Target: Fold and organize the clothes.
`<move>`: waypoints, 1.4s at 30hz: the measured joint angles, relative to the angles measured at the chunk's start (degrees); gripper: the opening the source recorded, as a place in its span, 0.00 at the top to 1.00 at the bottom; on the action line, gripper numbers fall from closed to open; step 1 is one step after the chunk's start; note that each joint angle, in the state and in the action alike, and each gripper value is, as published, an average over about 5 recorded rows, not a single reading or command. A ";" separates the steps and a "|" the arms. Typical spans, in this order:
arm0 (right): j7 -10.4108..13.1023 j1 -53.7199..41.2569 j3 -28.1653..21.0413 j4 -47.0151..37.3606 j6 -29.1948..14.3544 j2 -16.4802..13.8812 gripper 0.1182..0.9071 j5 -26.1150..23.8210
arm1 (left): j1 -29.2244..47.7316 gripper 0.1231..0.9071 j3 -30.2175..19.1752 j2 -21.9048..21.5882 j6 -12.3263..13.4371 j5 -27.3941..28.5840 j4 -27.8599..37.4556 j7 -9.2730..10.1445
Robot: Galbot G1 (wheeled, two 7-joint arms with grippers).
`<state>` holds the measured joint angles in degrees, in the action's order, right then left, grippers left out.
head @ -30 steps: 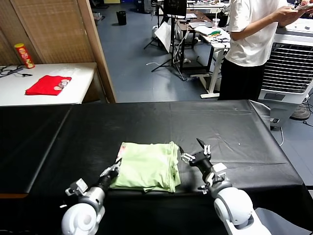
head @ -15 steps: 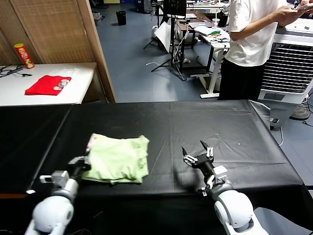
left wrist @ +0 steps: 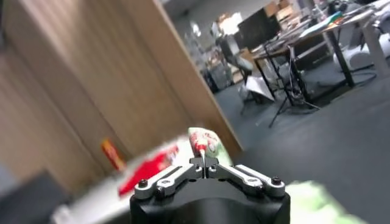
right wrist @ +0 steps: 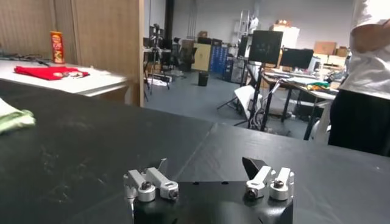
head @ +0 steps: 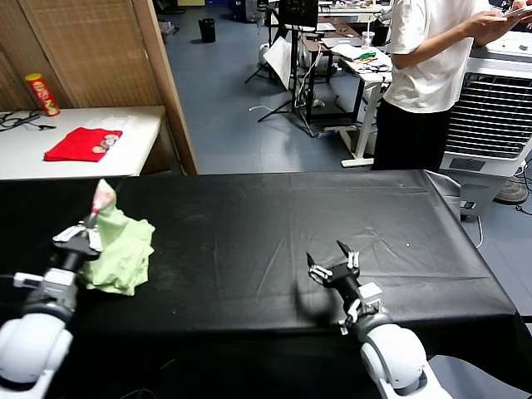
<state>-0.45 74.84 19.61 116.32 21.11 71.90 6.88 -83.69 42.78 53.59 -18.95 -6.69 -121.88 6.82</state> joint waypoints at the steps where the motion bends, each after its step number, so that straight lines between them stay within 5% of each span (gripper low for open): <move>1: -0.02 0.21 0.16 0.00 -0.09 0.04 0.14 -0.15 | 0.12 0.99 -1.54 0.86 -0.31 -0.81 -0.80 0.67; 6: -0.19 1.20 1.00 0.29 -0.19 0.37 0.14 -0.46 | 1.89 0.99 -12.25 6.55 -0.67 -5.35 -1.97 3.09; 12: -0.67 1.34 1.14 -0.07 0.41 0.00 0.14 0.41 | 4.28 0.97 -24.17 15.18 2.33 -4.06 2.39 2.13; 19: -1.57 -0.94 -1.29 -1.61 3.38 -1.37 0.14 6.05 | 4.32 0.55 -31.64 23.17 6.09 1.38 6.41 -1.36; 23: -0.97 -3.22 -3.42 -2.77 6.33 -1.69 0.14 12.10 | 3.27 0.27 -32.70 24.09 9.10 2.94 5.89 -3.86; 26: 0.78 -5.49 -5.41 -3.93 8.58 -1.17 0.14 18.17 | 2.28 0.16 -32.18 23.65 11.02 3.47 4.93 -4.11; 34: 5.90 -13.44 -10.78 -10.32 11.25 2.82 0.14 35.22 | -0.88 0.14 -28.83 22.85 13.15 4.15 2.54 -2.66; 42: 8.58 -19.60 -13.15 -18.29 12.31 7.02 0.14 44.59 | -4.60 0.14 -26.24 23.00 15.23 6.08 1.55 -1.80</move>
<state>8.13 55.25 6.46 98.03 33.42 78.92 51.46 -88.29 16.54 76.59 -3.72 -0.62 -120.34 5.01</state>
